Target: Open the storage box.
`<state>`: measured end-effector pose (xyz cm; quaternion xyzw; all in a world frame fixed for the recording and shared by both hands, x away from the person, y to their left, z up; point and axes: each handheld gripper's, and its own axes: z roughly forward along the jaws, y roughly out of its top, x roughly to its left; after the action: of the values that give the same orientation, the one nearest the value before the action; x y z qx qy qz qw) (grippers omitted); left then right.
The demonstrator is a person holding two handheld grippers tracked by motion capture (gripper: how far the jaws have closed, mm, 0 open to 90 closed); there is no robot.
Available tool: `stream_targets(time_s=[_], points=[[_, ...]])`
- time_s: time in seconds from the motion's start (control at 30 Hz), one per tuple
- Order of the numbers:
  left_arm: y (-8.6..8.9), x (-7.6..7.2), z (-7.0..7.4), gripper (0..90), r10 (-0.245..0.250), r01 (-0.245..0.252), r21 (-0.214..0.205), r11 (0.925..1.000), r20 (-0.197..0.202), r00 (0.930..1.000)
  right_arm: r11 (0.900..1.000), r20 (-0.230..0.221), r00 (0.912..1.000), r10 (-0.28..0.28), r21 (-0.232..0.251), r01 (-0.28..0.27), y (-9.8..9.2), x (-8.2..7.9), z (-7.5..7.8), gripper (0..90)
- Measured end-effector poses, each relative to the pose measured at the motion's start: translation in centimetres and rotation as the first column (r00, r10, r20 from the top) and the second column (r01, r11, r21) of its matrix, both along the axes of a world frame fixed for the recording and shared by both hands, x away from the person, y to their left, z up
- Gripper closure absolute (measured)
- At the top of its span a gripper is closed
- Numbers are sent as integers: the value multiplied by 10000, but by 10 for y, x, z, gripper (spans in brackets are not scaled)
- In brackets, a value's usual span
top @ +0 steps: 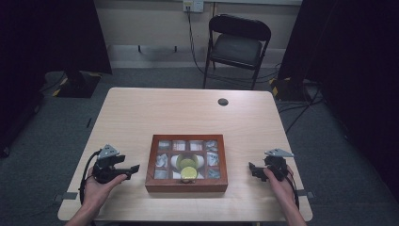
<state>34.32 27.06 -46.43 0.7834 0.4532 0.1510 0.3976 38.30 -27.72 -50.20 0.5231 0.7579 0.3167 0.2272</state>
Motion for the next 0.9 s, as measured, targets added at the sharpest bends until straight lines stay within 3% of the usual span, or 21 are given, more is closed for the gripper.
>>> stream_targets(time_s=[0.27, 0.3, 0.57, 0.67, 0.77, 0.9], points=[[-11, -10, 12, 242, -641, 654, -245, 9976, 488, 9967, 10000, 0, 10000, 55, 0, -55, 0, 0, 0, 124], [-13, -13, 15, 243, -786, 809, -314, 9962, 668, 9947, 10000, 2, 10000, 60, 0, -60, 0, 0, 0, 124], [-28, -19, 24, 242, -1493, 1550, -539, 9864, 969, 9840, 10000, 1, 10000, 60, -2, -60, 0, 0, 0, 124], [-30, -20, 26, 242, -1652, 1711, -586, 9835, 945, 9817, 10000, -2, 10000, 56, 2, -56, 0, 0, 0, 123], [-33, -21, 26, 248, -1892, 1962, -951, 9760, 772, 9789, 10000, 1, 10000, 58, -1, -58, 0, 0, 0, 123], [-39, -21, 26, 248, -2255, 2309, -905, 9688, 656, 9720, 10000, 2, 10000, 59, -1, -59, 0, 0, 0, 123]])
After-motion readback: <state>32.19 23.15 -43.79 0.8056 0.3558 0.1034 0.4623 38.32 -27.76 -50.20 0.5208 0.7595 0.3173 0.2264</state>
